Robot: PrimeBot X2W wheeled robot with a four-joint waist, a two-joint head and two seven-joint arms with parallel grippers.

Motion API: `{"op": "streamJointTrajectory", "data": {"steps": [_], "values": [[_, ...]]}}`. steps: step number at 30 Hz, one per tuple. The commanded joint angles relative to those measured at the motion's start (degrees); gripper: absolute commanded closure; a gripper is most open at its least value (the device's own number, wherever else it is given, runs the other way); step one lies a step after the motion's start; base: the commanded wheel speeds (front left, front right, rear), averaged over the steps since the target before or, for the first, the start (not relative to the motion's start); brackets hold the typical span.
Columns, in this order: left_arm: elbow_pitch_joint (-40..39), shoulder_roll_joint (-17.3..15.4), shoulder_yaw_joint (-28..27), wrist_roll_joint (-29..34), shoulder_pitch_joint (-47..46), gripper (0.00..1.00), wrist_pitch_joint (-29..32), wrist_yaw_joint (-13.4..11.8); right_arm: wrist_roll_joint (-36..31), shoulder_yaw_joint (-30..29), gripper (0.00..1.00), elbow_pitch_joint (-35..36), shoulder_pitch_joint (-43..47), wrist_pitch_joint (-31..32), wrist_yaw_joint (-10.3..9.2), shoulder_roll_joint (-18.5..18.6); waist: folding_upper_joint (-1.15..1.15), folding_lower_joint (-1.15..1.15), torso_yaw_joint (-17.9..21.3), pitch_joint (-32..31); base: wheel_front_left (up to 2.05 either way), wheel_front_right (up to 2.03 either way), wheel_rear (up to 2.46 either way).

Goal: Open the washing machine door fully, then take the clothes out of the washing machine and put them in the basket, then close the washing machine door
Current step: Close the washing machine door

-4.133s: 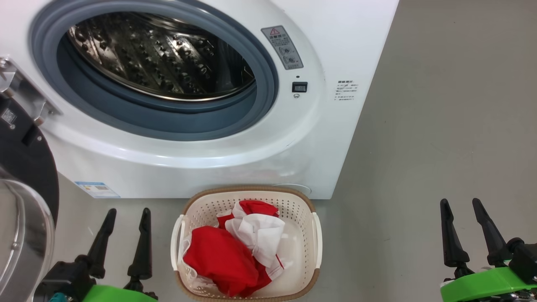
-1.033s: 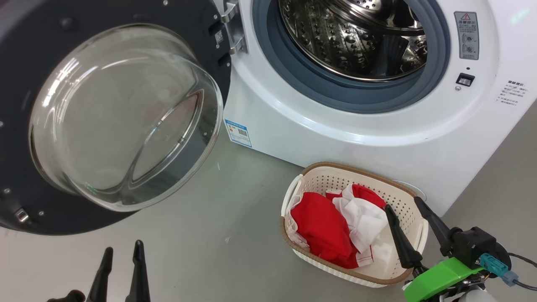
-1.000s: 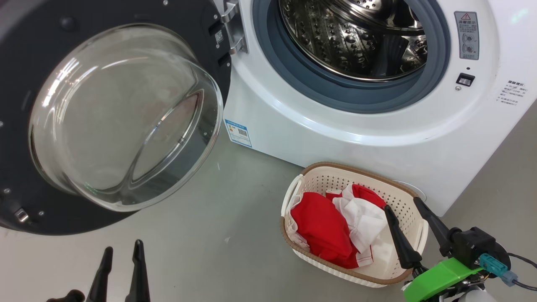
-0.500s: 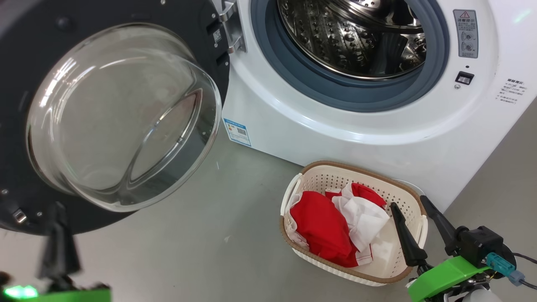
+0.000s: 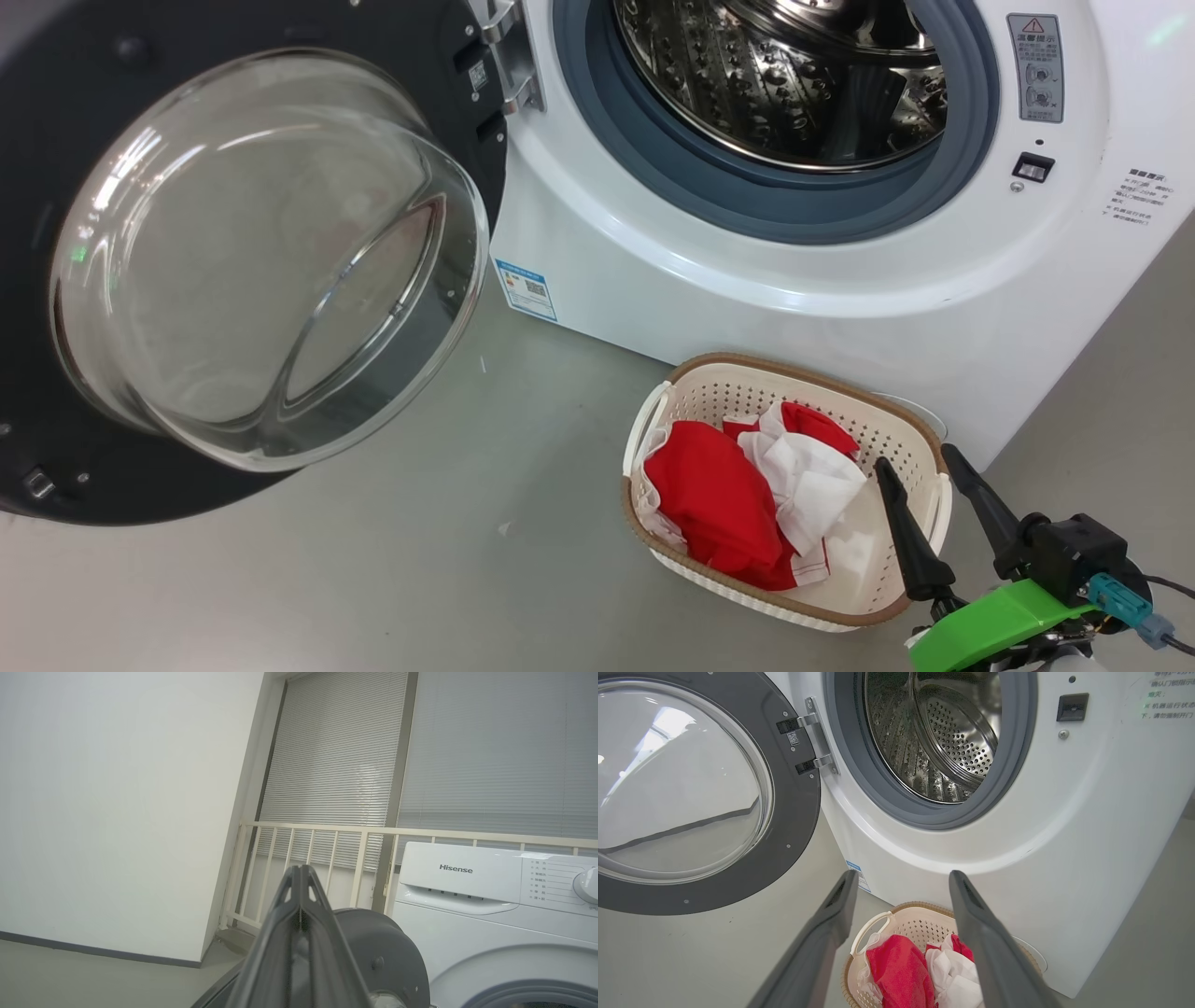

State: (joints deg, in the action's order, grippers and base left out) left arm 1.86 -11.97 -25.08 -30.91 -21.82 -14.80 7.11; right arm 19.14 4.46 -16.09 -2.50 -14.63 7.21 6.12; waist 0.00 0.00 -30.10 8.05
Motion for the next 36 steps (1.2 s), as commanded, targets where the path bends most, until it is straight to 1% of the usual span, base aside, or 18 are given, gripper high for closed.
{"op": "streamJointTrajectory", "data": {"steps": [1, 4, 7, 11, 14, 17, 22, 27, 31, 36], "values": [[0.24, -3.84, -2.21, -1.65, -2.41, 1.0, -0.2, 0.35, -0.52, 1.06, 0.0, 1.64, -0.25, -0.37, 0.28, -0.01, 0.0, 0.0, -0.01, 0.04, 0.0, 0.0, 0.0], [6.9, -8.41, -2.55, -6.92, -5.79, 1.0, -0.2, 0.36, -0.66, 0.88, 0.0, 1.75, -0.02, -0.37, 0.28, -0.27, 0.0, 0.0, 0.0, 0.18, 0.0, 0.0, 0.0], [15.46, -13.69, -1.49, -12.31, -9.04, 1.0, -0.1, 0.36, -0.77, 0.82, 0.0, 1.79, 0.13, -0.37, 0.28, -0.5, 0.0, 0.0, 0.02, 0.17, 0.0, 0.0, 0.0], [25.88, -18.85, 0.5, -18.71, -13.03, 1.0, 2.86, 0.37, -0.84, 0.84, 0.0, 1.79, 0.38, -0.37, 0.28, -0.74, 0.0, 0.0, -0.02, 0.25, 0.0, 0.0, 0.0], [32.39, -21.6, 2.63, -24.36, -15.84, 1.0, 7.95, 0.37, -0.84, 0.96, 0.0, 1.7, 0.41, -0.37, 0.28, -0.81, 0.0, 0.0, -0.01, 0.35, 0.0, 0.0, 0.0], [36.63, -23.64, 5.39, -29.35, -17.65, 1.0, 14.14, 0.37, -0.87, 1.07, 0.0, 1.68, 0.48, -0.37, 0.28, -0.88, 0.0, 0.0, 0.0, 0.41, 0.0, 0.0, 0.0], [41.01, -25.9, 8.5, -35.64, -19.56, 1.0, 22.23, 0.37, -0.98, 1.13, 0.0, 1.78, 0.67, -0.37, 0.28, -0.86, 0.0, 0.0, 0.0, 0.77, 0.0, 0.0, 0.0], [43.26, -27.0, 11.17, -41.27, -20.56, 1.0, 31.35, 0.37, -1.15, 0.98, 0.0, 1.9, 0.85, -0.37, 0.28, -0.8, 0.0, 0.0, -0.02, 1.22, 0.0, 0.0, 0.0], [44.37, -27.65, 13.16, -43.26, -20.8, 1.0, 35.59, 0.37, -1.27, 0.81, 0.0, 2.06, 0.94, -0.37, 0.28, -0.79, 0.0, 0.0, -0.05, 1.52, 0.0, 0.0, 0.0], [43.99, -27.47, 15.3, -45.06, -20.57, 1.0, 38.36, 0.37, -1.4, 0.46, 0.0, 2.28, 0.99, -0.37, 0.28, -0.81, 0.0, 0.0, -0.11, 1.88, 0.0, 0.0, 0.0]]}}
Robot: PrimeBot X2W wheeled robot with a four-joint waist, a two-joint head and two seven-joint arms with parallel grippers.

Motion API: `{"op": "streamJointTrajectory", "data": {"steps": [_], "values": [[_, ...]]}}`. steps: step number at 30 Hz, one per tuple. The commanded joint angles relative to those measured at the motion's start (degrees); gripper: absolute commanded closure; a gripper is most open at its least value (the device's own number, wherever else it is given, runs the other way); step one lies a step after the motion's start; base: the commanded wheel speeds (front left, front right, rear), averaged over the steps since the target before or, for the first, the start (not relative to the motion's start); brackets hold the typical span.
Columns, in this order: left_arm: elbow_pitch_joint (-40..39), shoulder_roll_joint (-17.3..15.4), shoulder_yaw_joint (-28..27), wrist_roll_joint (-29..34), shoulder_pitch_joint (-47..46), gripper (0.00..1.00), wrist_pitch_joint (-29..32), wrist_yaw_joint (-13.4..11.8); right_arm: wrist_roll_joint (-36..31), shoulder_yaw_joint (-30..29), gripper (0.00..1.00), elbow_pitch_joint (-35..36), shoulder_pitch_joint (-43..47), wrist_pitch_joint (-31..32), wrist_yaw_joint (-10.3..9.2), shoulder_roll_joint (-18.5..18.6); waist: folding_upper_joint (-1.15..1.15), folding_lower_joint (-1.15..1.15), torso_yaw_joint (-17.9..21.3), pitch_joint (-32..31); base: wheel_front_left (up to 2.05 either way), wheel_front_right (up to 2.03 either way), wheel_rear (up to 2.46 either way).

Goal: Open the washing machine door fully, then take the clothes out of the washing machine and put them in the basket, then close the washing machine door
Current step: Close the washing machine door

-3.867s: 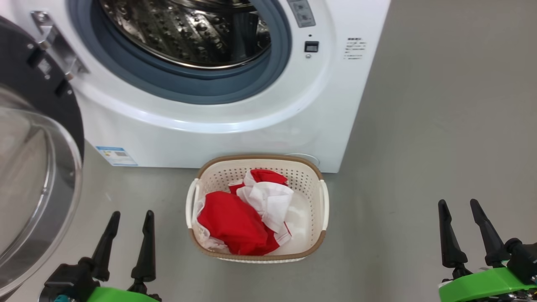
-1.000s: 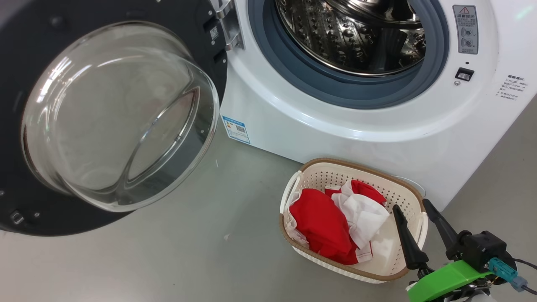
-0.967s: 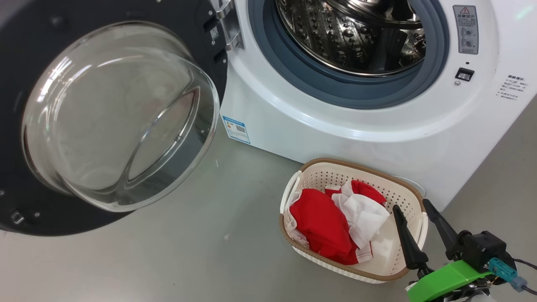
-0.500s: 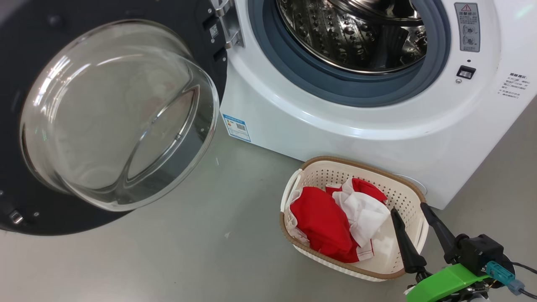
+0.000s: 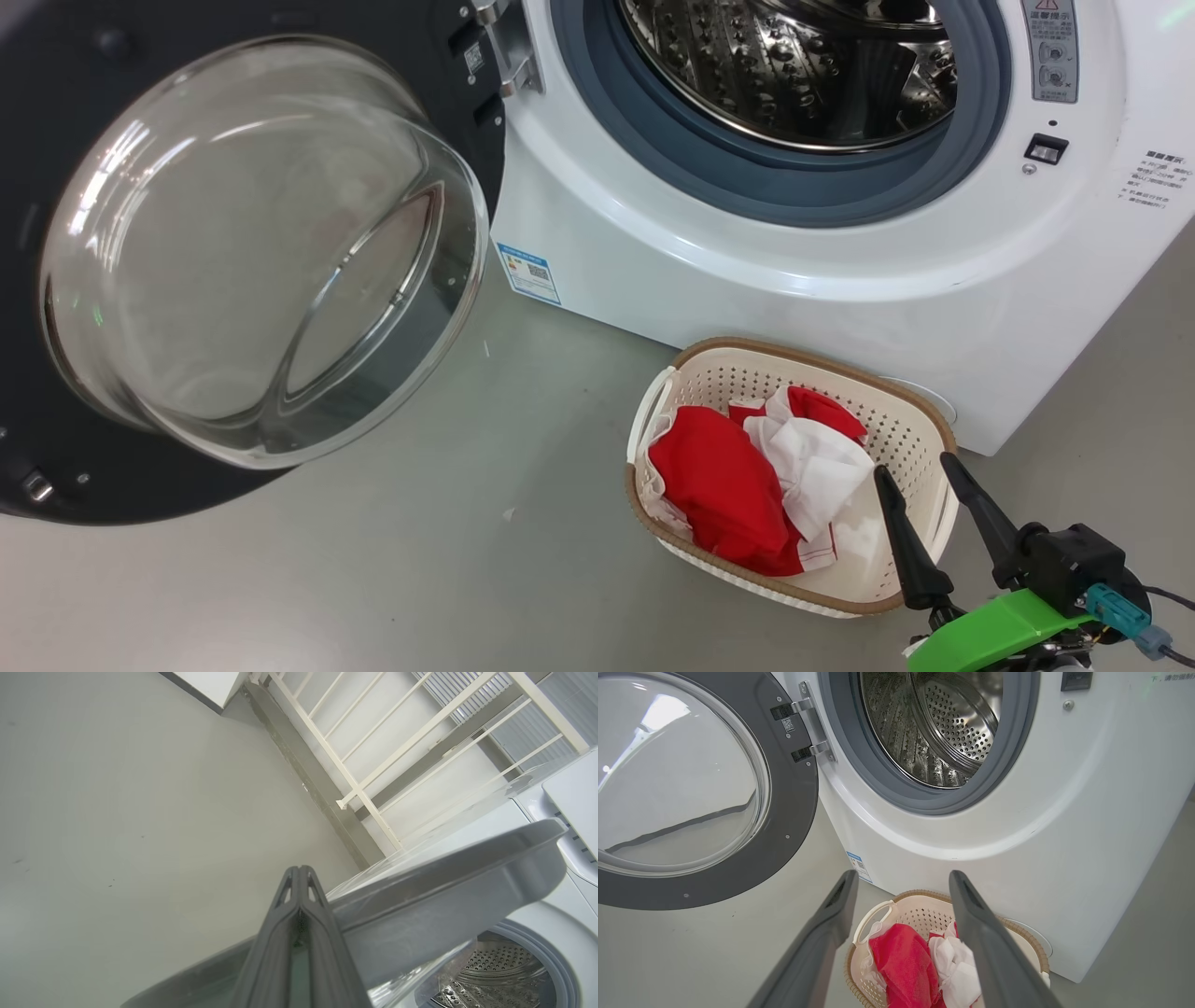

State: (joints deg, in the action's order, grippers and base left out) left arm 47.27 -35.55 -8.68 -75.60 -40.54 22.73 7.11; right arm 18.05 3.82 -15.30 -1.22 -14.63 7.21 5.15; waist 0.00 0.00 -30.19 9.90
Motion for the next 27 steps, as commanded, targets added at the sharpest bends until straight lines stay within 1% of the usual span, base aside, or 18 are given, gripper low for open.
{"op": "streamJointTrajectory", "data": {"steps": [1, 8, 15, 27], "values": [[-1.69, -3.75, -0.75, -0.79, -1.71, 1.0, 1.25, 0.37, -0.32, 1.04, 0.0, 1.51, -0.26, -0.37, 0.28, 0.15, 0.0, 0.0, 0.0, 0.01, 0.0, 0.0, 0.0], [-5.25, -3.52, 1.99, -3.27, 0.43, 1.0, 4.61, 0.37, -0.43, 0.79, 0.0, 1.54, -0.19, -0.37, 0.28, -0.04, 0.0, 0.0, 0.12, -0.08, 0.0, 0.0, 0.0], [-13.0, -4.1, 4.04, -5.77, 4.81, 1.0, 5.81, 0.37, -0.52, 0.65, 0.0, 1.66, -0.02, -0.37, 0.28, -0.24, 0.0, 0.0, 0.02, -0.53, 0.0, 0.0, 0.0], [-24.83, -6.3, 6.51, -9.42, 11.11, 1.0, 7.27, 0.37, -0.16, 1.14, 0.0, 1.4, -0.37, -0.37, 0.28, -0.34, 0.0, 0.0, 0.03, -0.93, 0.0, 0.0, 0.0]]}}
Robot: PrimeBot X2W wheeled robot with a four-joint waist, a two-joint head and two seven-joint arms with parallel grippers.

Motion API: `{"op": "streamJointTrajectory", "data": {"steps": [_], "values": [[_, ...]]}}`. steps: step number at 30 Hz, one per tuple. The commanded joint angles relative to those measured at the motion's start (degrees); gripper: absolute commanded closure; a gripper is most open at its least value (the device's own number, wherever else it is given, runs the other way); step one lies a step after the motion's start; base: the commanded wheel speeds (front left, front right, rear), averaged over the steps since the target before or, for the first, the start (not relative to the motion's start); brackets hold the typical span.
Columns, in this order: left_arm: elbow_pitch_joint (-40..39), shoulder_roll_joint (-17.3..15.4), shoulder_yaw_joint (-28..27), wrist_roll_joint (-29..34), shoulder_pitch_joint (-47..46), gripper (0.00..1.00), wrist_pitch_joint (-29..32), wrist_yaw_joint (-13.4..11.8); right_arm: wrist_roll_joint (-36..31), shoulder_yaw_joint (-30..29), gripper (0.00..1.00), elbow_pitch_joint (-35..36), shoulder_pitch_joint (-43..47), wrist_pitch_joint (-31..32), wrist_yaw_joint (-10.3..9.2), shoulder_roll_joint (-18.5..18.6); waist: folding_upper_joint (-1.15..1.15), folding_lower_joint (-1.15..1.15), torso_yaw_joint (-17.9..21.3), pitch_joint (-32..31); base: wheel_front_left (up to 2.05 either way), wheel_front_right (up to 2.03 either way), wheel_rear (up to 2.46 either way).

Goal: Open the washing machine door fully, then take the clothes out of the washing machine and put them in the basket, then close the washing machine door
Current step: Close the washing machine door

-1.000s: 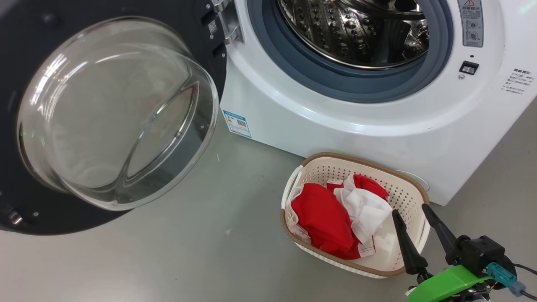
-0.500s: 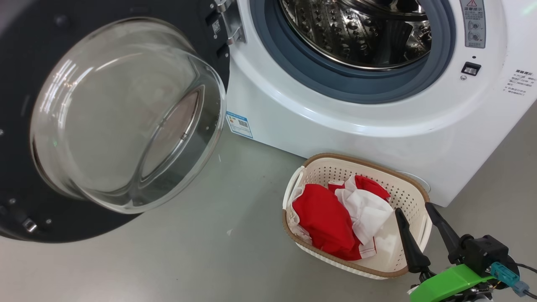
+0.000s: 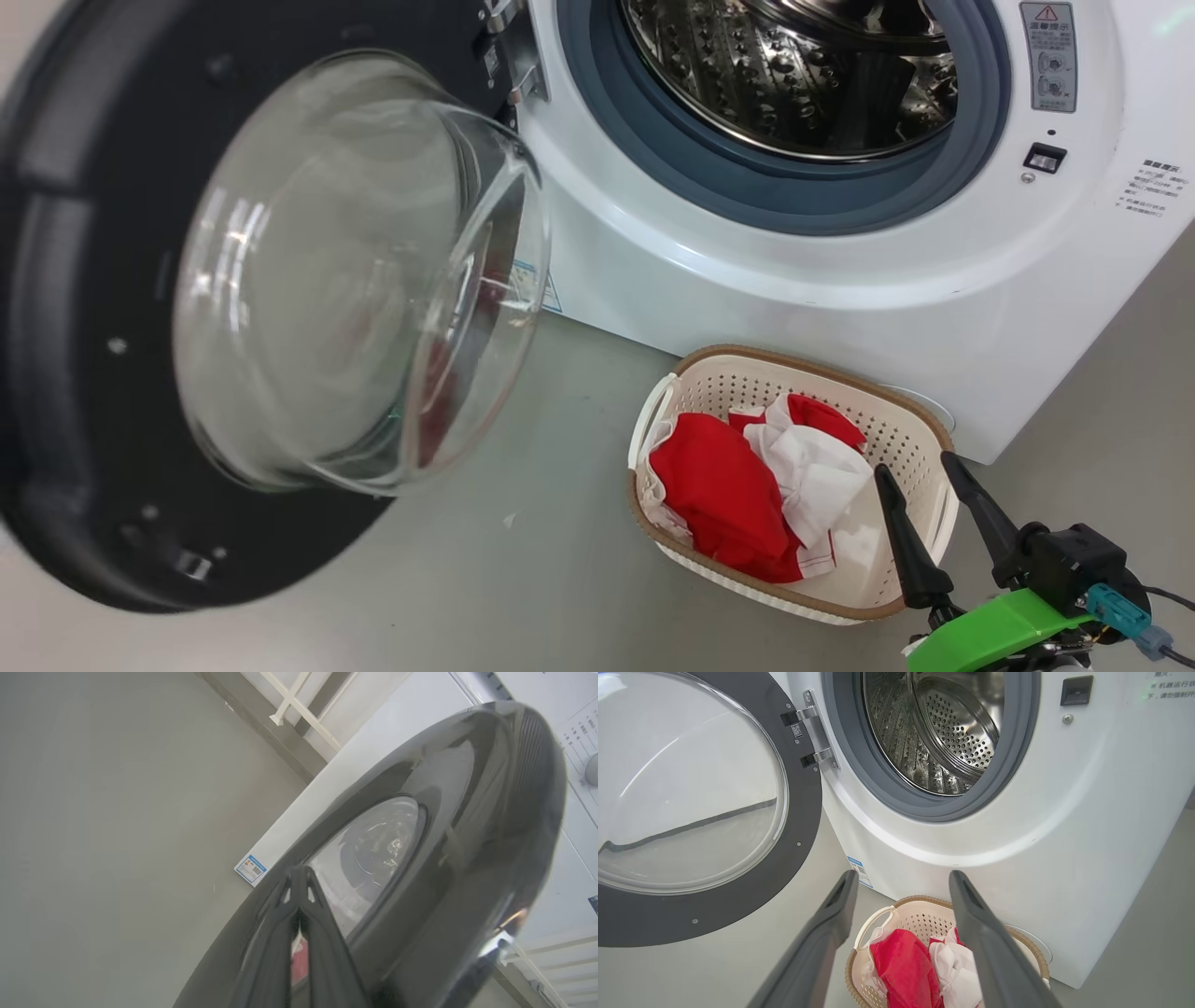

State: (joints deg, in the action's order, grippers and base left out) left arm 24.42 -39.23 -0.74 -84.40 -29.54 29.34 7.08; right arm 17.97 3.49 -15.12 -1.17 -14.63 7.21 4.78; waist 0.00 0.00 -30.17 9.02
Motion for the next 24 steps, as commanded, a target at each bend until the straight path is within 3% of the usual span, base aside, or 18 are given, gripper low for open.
{"op": "streamJointTrajectory", "data": {"steps": [1, 9, 24], "values": [[-2.96, -2.74, -1.25, -0.95, 0.5, 1.0, 0.78, 0.41, -0.08, 1.47, 0.0, 1.22, -0.44, -0.37, 0.28, 0.01, 0.0, 0.0, 0.03, -0.07, 0.0, 0.0, 0.0], [-10.0, -3.22, 0.51, -2.55, 2.86, 1.0, 1.51, 0.41, -0.09, 1.27, 0.0, 1.2, -0.47, -0.37, 0.28, 0.04, 0.0, 0.0, 0.19, -0.34, 0.0, 0.0, 0.0], [-26.64, -0.68, 8.26, -3.34, 4.18, 1.0, 1.94, 0.41, 0.01, 0.94, 0.0, 1.6, 0.18, -0.37, 0.28, -0.28, 0.0, 0.0, 0.78, -1.01, 0.0, 0.0, 0.0]]}}
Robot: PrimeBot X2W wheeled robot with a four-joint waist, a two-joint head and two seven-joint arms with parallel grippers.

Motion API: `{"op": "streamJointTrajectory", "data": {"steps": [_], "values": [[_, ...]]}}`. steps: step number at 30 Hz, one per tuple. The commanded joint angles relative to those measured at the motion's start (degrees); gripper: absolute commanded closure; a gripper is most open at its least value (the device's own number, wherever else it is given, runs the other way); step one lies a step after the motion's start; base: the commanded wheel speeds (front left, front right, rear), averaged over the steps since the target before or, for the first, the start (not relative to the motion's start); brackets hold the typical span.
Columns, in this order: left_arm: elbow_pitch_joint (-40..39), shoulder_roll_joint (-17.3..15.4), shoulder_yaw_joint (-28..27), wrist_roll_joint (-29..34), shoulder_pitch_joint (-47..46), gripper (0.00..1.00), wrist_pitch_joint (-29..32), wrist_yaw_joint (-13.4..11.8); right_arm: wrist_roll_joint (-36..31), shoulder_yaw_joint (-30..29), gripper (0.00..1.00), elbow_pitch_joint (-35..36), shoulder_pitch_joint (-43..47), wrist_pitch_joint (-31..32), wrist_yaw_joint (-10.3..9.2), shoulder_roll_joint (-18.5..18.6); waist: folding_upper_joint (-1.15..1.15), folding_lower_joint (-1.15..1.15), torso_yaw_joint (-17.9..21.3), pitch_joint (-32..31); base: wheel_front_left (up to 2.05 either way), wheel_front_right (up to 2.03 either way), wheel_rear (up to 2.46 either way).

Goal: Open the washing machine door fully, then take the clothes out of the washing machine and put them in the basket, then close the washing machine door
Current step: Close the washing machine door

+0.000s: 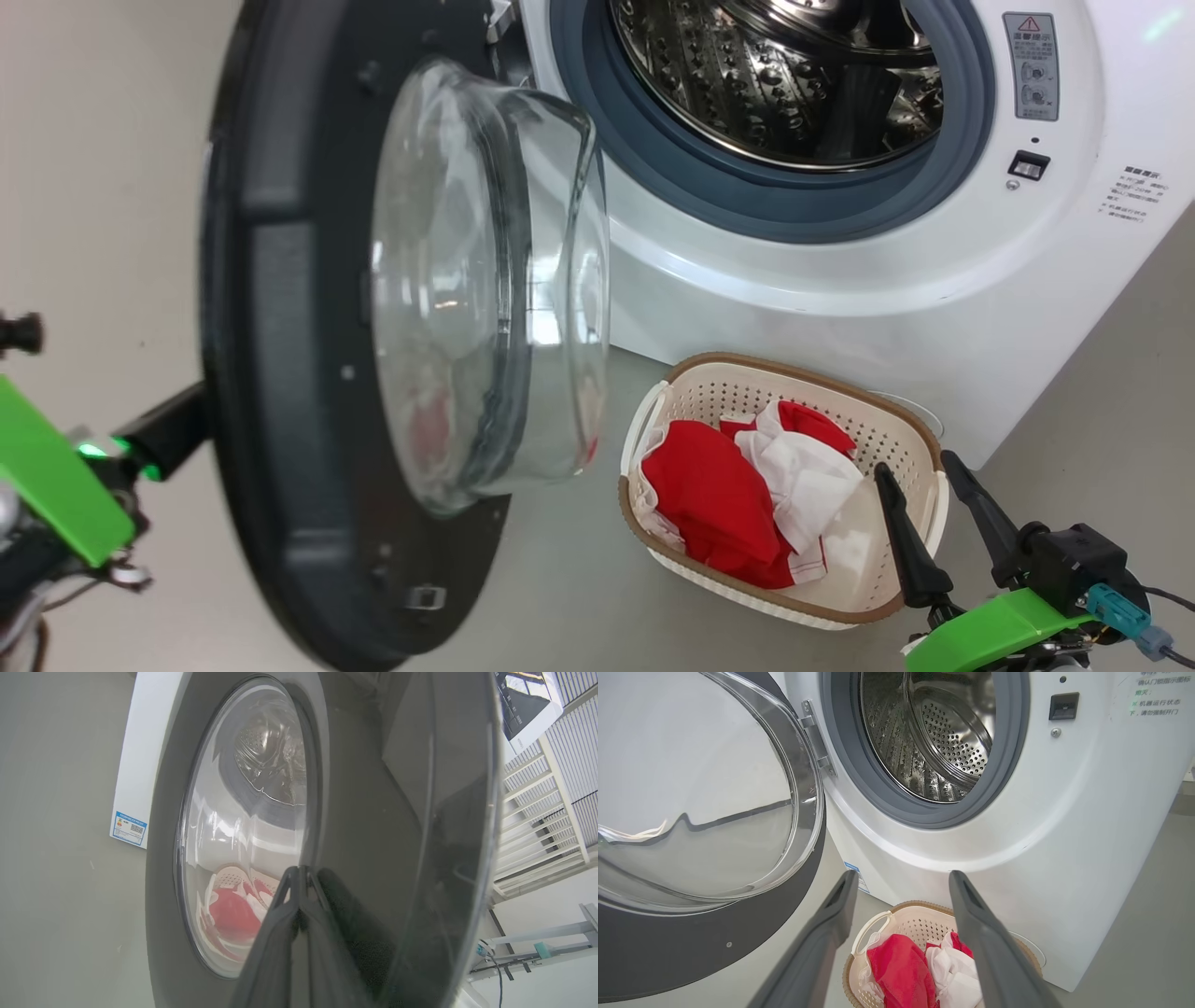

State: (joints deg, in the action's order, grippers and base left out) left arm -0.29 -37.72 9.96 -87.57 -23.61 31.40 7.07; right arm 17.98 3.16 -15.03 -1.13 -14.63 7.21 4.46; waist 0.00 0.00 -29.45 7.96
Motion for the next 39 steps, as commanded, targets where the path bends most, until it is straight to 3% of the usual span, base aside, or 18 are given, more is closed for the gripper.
{"op": "streamJointTrajectory", "data": {"steps": [1, 12, 29, 35, 38, 39], "values": [[-2.7, -1.83, -1.9, -0.24, -1.92, 1.0, -0.27, 0.42, -0.02, 1.26, 0.0, 1.55, 0.14, -0.37, 0.28, 0.02, 0.0, 0.0, 0.16, 0.08, 0.0, 0.0, 0.0], [-7.65, 1.89, 2.81, 0.17, -3.38, 1.0, -3.73, 0.42, -0.02, 1.04, 0.0, 1.69, 0.14, -0.37, 0.28, -0.2, 0.0, 0.0, 0.8, 0.08, 0.0, 0.0, 0.0], [-6.99, 0.74, 4.59, 0.79, -2.6, 1.0, -9.08, 0.42, -0.06, 0.76, 0.0, 1.86, 0.13, -0.37, 0.28, -0.42, 0.0, 0.0, 0.78, 0.12, 0.0, 0.0, 0.0], [-4.21, -0.06, 4.96, 3.17, -1.47, 1.0, -14.27, 0.42, 0.01, 0.82, 0.0, 1.78, 0.21, -0.37, 0.28, -0.53, 0.0, 0.0, 0.87, -0.27, 0.0, 0.0, 0.0], [-2.58, -0.51, 5.16, 4.08, -0.53, 0.93, -17.27, 0.42, 0.04, 0.82, 0.0, 1.8, 0.41, -0.37, 0.28, -0.59, 0.0, 0.0, 0.92, -0.58, 0.0, 0.0, 0.0], [-2.0, -0.57, 5.11, 4.22, -0.2, 0.8, -18.39, 0.42, 0.05, 0.79, 0.0, 1.83, 0.49, -0.37, 0.28, -0.6, 0.0, 0.0, 0.89, -0.65, 0.0, 0.0, 0.0]]}}
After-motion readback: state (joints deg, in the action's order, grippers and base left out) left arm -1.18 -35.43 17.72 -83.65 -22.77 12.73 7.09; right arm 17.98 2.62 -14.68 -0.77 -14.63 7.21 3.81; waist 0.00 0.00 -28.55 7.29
